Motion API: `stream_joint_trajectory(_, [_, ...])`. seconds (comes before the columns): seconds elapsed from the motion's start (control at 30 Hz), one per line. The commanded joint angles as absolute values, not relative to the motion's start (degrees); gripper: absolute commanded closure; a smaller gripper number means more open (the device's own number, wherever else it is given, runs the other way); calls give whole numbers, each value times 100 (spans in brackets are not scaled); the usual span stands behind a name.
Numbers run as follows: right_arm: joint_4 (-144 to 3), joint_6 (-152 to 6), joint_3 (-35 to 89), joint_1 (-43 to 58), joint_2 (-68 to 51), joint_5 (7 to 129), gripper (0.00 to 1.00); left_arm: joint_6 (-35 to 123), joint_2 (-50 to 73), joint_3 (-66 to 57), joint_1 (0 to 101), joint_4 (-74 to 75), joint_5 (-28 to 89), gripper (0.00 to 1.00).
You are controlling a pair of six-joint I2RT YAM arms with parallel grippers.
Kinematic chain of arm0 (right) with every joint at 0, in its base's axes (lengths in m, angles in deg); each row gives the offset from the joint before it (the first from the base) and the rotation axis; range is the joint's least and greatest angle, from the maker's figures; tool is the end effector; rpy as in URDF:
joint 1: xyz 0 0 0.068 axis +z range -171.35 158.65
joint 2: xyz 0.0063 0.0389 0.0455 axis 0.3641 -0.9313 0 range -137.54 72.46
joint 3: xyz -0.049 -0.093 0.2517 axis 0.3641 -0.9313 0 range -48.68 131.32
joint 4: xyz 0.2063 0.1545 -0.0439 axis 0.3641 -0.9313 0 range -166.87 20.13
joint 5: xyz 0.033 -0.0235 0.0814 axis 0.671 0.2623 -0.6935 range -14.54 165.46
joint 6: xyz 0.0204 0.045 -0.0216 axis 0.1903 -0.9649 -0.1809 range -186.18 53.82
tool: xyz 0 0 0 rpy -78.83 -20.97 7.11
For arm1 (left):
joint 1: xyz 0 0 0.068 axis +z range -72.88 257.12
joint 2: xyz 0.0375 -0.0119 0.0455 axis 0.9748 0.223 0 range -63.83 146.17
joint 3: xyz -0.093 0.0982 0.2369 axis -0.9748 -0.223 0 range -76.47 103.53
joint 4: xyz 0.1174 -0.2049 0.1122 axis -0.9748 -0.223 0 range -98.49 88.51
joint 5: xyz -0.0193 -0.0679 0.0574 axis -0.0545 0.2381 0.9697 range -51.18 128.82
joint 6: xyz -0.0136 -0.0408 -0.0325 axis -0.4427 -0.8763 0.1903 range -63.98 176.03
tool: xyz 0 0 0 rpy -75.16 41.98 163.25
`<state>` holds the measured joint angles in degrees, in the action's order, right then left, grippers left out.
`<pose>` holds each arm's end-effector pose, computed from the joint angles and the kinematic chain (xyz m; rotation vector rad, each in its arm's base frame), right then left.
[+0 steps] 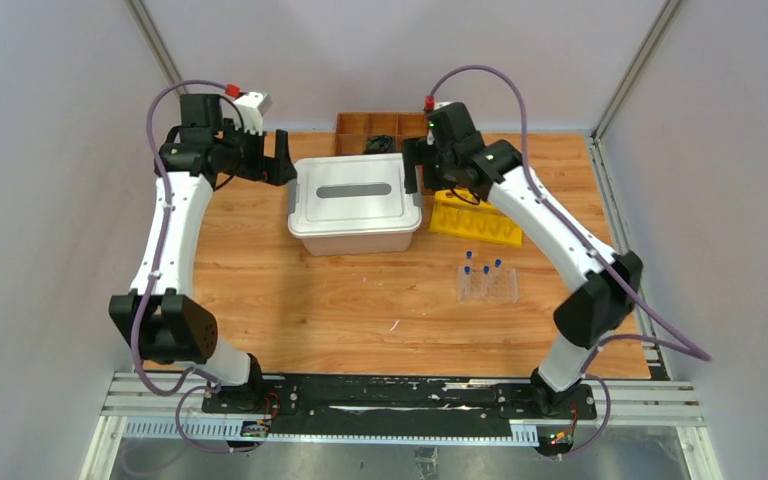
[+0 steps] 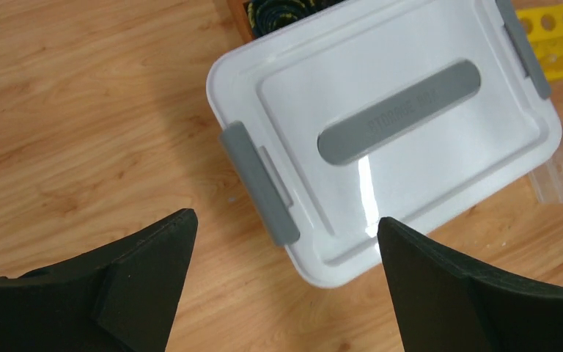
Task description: Organize the chemistry lab equipment
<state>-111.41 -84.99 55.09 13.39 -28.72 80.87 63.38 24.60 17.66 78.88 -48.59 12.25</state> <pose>0.3293 0.2243 0.3746 -0.2647 2.2618 0.3938 0.3303 -0.0059 0.3915 0.3458 2.2130 -0.4444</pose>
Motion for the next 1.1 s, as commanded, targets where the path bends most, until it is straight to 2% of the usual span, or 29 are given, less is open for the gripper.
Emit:
stream_joint_trajectory(0.0, [-11267,-8248,4806,1334,-1557,8706,9,6997,1726,1202,7967,-5460,1594,0])
stream_joint_trajectory(0.2, [-10160,-8384,1980,584,722,9889,9,7437,674,-670,8284,-4547,1832,0])
stream_joint_trajectory(0.3, [-9649,-8338,981,156,1338,10667,8,7286,277,-1612,8292,-3523,1936,0])
stream_joint_trajectory(0.47, [-8342,-7952,-405,-466,1921,11472,0,6626,-96,-2989,8292,-1791,2048,0])
stream_joint_trajectory(0.6, [-7133,-7751,-1297,-981,2032,11860,0,6208,-138,-3973,8292,-111,2136,0])
stream_joint_trajectory(0.8, [-5362,-7369,-2337,-1477,1533,12181,0,6223,380,-4569,8283,1438,1977,0])
stream_joint_trajectory(0.97, [-3643,-7169,-3140,-1688,1138,11428,1,6253,883,-4997,8283,2545,2058,0])
stream_joint_trajectory(1.07, [-3206,-7036,-3212,-1687,722,11051,2,6196,1149,-5300,8282,3256,2056,0])
